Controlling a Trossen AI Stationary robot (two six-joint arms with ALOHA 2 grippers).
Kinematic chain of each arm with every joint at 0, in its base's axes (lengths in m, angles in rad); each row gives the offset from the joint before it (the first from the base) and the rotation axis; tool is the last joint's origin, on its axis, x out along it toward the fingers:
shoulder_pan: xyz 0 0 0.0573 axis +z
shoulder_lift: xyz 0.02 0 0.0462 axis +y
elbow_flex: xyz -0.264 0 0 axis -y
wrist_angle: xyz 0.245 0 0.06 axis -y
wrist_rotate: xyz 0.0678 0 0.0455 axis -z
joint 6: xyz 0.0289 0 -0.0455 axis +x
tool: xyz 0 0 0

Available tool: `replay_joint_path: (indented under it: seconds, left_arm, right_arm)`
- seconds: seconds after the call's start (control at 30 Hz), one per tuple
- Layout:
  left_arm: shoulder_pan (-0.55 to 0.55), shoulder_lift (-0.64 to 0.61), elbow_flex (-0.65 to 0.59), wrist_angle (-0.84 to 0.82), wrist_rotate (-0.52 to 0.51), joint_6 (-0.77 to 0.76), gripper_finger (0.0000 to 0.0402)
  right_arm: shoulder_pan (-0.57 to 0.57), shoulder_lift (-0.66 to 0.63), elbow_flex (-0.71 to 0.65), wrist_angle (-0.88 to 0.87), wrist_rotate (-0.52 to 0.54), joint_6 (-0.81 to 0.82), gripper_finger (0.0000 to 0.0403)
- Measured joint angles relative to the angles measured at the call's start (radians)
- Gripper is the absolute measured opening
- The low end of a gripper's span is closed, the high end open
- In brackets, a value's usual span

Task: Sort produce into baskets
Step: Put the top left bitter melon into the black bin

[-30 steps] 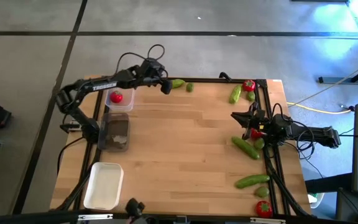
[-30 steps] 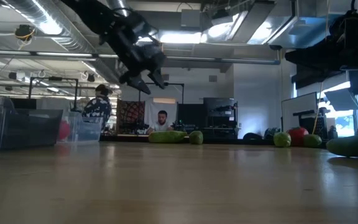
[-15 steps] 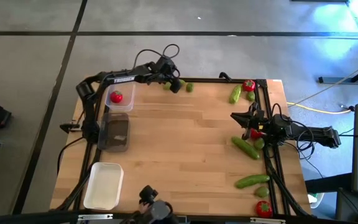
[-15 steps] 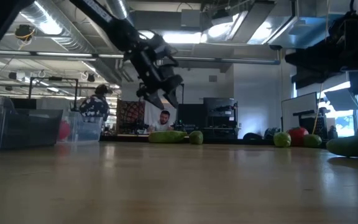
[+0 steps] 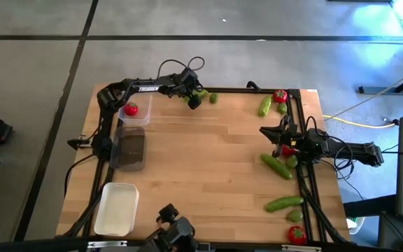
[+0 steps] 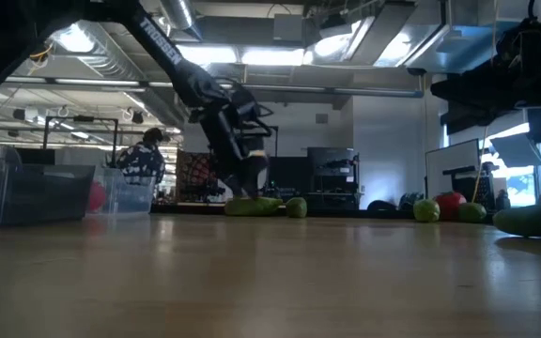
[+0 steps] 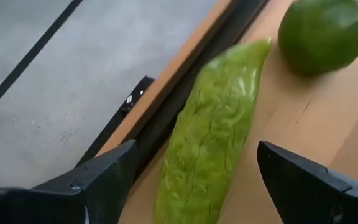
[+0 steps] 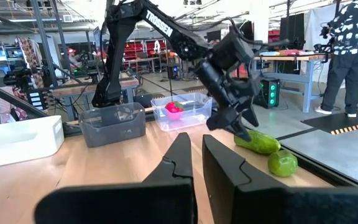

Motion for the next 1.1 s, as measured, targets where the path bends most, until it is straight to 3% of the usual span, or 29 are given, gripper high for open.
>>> replay_joint_path:
  seconds: [0.6,0.83,1.1]
  left_arm:
    - [0.031,0.002,-0.009,-0.053,-0.001,0.044,0.0324]
    - [0.033,0.002,-0.043,-0.043,-0.001,0.046,0.0272]
    - [0.021,0.002,-0.051,-0.024,0.0,0.07,0.0184]
  right_arm:
    - [0.0,0.0,0.0,0.0,0.0,0.0,0.0019]
    - [0.0,0.0,0.0,-0.001,0.0,-0.001,0.0019]
    - [0.0,0.0,0.0,-0.001,0.0,-0.001,0.0019]
